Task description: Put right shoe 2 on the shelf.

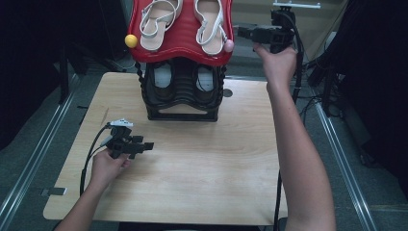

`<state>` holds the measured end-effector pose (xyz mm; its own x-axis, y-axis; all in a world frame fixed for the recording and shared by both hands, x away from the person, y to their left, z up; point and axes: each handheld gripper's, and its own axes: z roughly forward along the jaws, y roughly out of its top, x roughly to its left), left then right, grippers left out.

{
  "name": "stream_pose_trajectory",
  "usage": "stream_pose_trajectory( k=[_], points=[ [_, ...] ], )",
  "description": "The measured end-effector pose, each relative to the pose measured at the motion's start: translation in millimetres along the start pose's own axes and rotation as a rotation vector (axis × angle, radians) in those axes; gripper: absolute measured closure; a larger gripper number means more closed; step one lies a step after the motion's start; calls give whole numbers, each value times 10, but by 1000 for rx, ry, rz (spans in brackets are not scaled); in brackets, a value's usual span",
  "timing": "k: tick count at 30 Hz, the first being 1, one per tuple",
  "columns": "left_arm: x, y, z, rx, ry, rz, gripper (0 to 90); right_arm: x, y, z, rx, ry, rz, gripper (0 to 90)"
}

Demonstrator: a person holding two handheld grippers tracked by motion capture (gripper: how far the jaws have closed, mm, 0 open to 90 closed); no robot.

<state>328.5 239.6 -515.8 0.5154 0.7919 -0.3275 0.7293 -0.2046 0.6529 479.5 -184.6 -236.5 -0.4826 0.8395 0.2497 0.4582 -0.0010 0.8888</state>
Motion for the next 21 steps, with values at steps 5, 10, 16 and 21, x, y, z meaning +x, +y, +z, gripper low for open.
stream_pose_trajectory(
  k=[5, 10, 16, 21],
  points=[
    [6, 2, 1, -1, 1, 0, 357, -73, -91, -5, -4, -1, 3, 291],
    [9, 1, -2, -4, 4, -3, 357, -124, -218, -12, -28, -1, 20, 277],
    [6, 2, 2, -2, 5, -5, 357, -152, -356, 46, 22, -86, 4, 282],
    [0, -2, 8, -6, 9, -2, 357, -194, -490, 33, 21, -11, -3, 224]
  ],
)
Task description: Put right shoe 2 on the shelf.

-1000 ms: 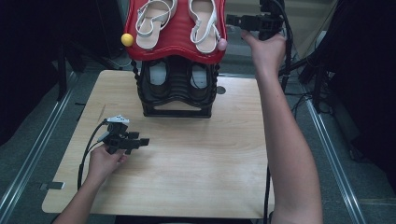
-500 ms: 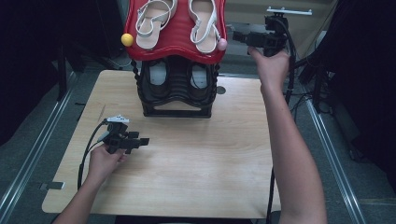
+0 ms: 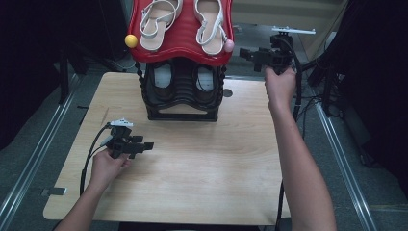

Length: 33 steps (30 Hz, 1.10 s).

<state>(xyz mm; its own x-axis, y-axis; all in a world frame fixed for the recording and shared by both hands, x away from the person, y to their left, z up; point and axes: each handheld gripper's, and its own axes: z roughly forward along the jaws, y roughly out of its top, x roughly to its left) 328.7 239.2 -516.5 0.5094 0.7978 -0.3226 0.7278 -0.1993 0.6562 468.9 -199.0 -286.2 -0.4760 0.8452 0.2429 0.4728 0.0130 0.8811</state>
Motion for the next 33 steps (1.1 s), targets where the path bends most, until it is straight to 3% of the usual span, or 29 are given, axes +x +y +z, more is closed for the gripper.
stream_pose_trajectory(
  k=[14, 17, 26, 29, 33],
  points=[
    [-1, 0, 1, -8, 5, 3, 357, -192, -438, 50, 37, 8, 43, 230],
    [4, 0, -1, -4, 5, 6, 357, -194, -524, 72, 61, -27, 16, 234],
    [4, -2, 0, -9, 10, 6, 357, -228, -739, 124, 74, -1, 37, 234],
    [6, -2, 1, -7, 10, 6, 357, -207, -815, 170, 117, -23, 20, 244],
    [9, -3, 7, -3, 11, 6, 357, -214, -906, 181, 95, 8, 39, 244]
  ],
)
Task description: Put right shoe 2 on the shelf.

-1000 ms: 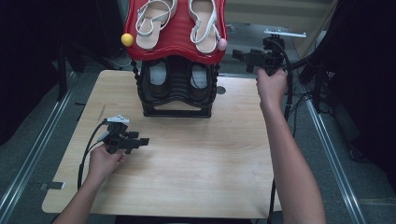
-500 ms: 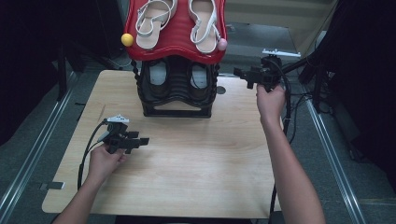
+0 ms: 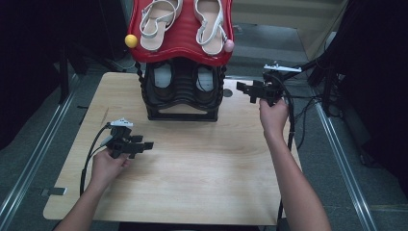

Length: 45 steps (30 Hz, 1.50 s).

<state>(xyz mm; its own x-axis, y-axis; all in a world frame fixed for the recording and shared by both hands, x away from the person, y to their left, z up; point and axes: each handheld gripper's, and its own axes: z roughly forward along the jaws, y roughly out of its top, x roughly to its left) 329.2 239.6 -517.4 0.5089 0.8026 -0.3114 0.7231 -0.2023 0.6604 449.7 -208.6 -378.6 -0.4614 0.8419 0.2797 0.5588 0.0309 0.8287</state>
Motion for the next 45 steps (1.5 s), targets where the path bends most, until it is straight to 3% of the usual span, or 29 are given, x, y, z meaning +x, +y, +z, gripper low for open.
stream_pose_trajectory(
  k=[5, 11, 15, 33, 45],
  points=[
    [3, -3, 16, 3, 3, 0, 357, -14, -128, 35, 12, -13, -24, 244],
    [7, -5, 20, 6, 4, -1, 357, -58, -297, 52, 18, 8, 0, 244],
    [9, -7, 23, 9, 8, 1, 357, -70, -390, 65, 27, -10, -13, 246],
    [30, -8, 26, 13, -5, -13, 351, -202, -884, 65, 56, 2, 28, 251],
    [44, -10, 34, 19, -5, -16, 348, -259, -1211, 97, 84, -8, 24, 256]
  ],
)
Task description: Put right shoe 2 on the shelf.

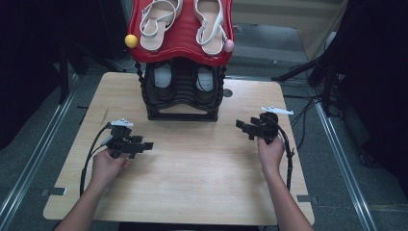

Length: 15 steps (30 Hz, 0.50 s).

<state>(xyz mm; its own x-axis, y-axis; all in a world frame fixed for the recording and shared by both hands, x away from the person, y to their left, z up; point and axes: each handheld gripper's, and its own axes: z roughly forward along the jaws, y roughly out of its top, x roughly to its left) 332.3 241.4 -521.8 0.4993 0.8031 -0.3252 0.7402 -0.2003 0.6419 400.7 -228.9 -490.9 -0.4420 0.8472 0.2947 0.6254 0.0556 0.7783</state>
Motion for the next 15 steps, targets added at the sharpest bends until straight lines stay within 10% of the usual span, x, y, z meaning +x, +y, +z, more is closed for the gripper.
stream_pose_trajectory(
  k=[15],
  points=[
    [34, 8, -22, -6, -2, -10, 337, -72, -153, -33, -9, 0, 24, 256]
  ],
)
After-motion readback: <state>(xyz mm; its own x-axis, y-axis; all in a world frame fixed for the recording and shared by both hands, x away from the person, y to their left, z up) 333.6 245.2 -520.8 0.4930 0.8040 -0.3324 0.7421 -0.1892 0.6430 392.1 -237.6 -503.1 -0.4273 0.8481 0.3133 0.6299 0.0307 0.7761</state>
